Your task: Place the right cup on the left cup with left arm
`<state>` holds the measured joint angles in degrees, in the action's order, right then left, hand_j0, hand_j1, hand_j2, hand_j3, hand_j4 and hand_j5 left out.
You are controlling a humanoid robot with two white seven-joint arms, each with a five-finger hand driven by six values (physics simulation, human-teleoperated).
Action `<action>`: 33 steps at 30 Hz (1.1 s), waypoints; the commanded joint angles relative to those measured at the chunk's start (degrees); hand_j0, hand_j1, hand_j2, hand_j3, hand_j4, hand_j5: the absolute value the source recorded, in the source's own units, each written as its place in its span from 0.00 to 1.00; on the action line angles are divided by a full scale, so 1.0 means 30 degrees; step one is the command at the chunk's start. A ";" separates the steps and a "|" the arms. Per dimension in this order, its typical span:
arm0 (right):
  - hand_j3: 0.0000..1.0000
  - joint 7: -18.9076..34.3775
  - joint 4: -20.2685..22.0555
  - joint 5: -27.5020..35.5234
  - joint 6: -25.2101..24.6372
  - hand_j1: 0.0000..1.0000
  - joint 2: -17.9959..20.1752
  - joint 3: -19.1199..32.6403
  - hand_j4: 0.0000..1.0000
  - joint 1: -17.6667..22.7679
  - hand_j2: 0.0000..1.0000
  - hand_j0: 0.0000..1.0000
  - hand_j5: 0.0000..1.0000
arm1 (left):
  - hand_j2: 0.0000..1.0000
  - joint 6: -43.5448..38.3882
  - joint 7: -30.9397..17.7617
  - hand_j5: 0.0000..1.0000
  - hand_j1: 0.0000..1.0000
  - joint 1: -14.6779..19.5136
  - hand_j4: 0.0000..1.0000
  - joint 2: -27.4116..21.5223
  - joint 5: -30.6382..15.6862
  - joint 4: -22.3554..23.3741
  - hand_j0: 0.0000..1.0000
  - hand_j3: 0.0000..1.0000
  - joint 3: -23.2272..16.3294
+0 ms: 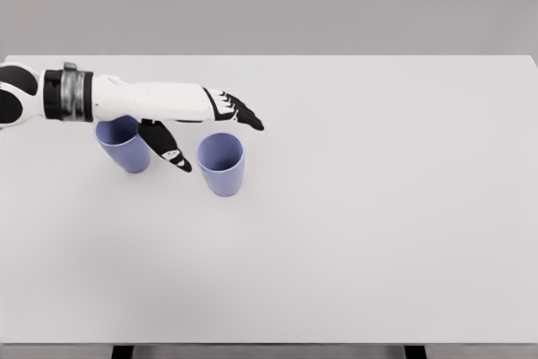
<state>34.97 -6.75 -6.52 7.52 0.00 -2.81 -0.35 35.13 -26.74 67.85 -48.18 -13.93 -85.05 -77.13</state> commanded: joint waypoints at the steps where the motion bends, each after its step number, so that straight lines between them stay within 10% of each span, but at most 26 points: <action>1: 1.00 0.0008 -0.0005 -0.0023 0.0012 1.00 0.0001 0.0000 1.00 0.0000 1.00 1.00 1.00 | 1.00 -0.0043 0.0007 1.00 1.00 0.0000 1.00 0.0062 -0.0132 0.0080 1.00 1.00 0.0047; 33: 1.00 0.0008 -0.0005 -0.0023 0.0012 1.00 0.0001 0.0000 1.00 0.0000 1.00 1.00 1.00 | 1.00 -0.0043 0.0036 1.00 1.00 -0.1436 1.00 0.1879 0.1890 0.2131 1.00 1.00 0.0398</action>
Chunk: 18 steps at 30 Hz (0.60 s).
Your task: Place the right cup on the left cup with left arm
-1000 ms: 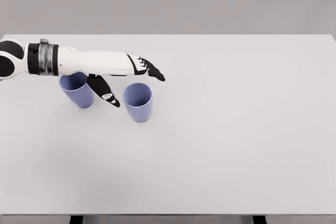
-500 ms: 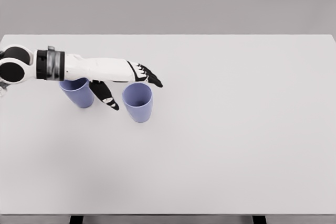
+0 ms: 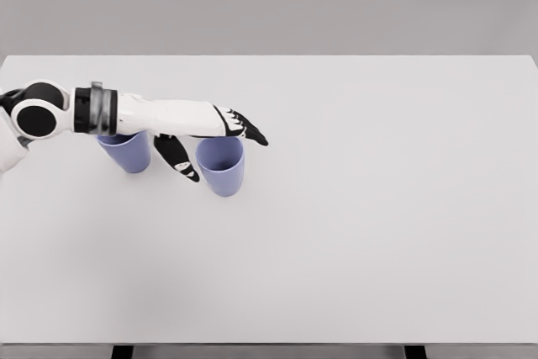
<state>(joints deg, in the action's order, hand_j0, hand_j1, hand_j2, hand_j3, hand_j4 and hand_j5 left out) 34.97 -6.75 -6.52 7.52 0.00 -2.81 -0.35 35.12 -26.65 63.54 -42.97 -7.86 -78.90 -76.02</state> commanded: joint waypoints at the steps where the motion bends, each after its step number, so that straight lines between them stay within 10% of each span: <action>1: 1.00 0.0008 -0.0005 -0.0023 0.0012 1.00 0.0001 0.0000 1.00 0.0000 1.00 1.00 1.00 | 1.00 -0.0040 0.0007 1.00 1.00 -0.0028 1.00 0.0172 -0.0135 0.0080 1.00 1.00 0.0026; 18: 1.00 0.0008 -0.0005 -0.0023 0.0041 1.00 0.0001 0.0000 1.00 0.0000 1.00 1.00 1.00 | 1.00 -0.0040 0.0007 1.00 1.00 -0.0087 1.00 0.0348 -0.0164 0.1047 1.00 1.00 0.0055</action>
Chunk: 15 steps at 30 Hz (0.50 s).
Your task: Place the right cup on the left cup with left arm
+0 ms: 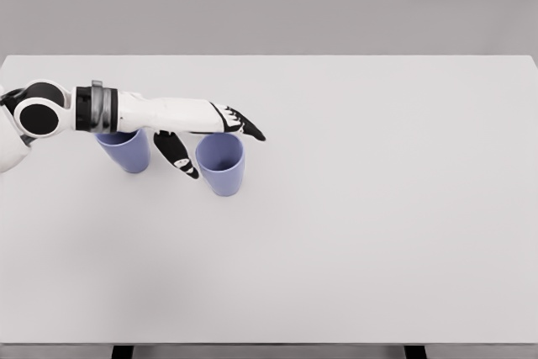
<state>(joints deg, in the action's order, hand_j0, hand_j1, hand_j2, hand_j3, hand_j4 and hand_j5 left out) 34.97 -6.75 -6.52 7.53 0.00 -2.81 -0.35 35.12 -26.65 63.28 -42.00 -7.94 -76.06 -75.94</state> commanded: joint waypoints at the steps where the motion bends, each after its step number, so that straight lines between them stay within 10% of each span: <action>1: 1.00 0.0008 -0.0005 -0.0023 0.0010 1.00 0.0001 0.0000 1.00 0.0000 1.00 1.00 1.00 | 1.00 -0.0039 0.0007 1.00 1.00 0.0000 1.00 0.0056 -0.0136 0.0157 1.00 1.00 0.0029; 15: 1.00 0.0008 -0.0005 -0.0023 0.0010 1.00 0.0001 0.0000 1.00 0.0000 1.00 1.00 1.00 | 0.96 -0.0039 0.0593 0.96 0.96 -0.0498 0.96 0.0496 -0.0107 0.0743 0.96 0.96 0.0117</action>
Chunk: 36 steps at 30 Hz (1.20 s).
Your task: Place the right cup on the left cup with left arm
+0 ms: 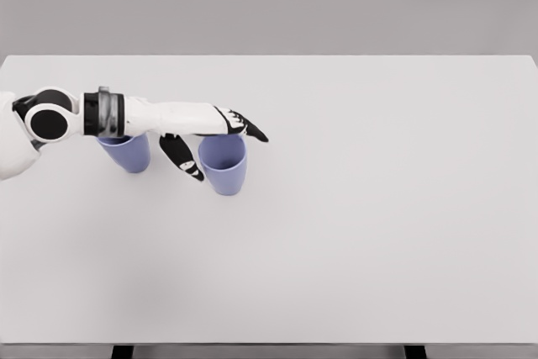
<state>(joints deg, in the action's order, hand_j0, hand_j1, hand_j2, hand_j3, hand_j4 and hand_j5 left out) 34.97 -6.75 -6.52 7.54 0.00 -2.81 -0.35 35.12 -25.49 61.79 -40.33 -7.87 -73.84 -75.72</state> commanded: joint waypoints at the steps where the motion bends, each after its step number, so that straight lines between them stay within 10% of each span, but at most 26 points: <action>1: 1.00 0.0008 -0.0005 -0.0023 0.0008 1.00 0.0001 0.0000 1.00 0.0000 1.00 1.00 1.00 | 0.79 -0.0039 0.0204 0.79 0.79 0.0000 0.79 -0.0061 -0.0161 0.0003 0.79 0.79 0.0075; 36: 1.00 0.0008 -0.0005 -0.0023 0.0008 1.00 0.0001 0.0000 1.00 0.0000 1.00 1.00 1.00 | 0.64 -0.0039 -0.0294 0.64 0.64 0.1465 0.64 -0.3372 -0.1363 -0.1696 0.64 0.64 0.1335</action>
<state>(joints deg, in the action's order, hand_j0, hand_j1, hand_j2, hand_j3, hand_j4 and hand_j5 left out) 34.97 -6.75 -6.52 7.52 0.00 -2.81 -0.35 35.15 -26.21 66.53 -49.75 -11.39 -78.88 -71.82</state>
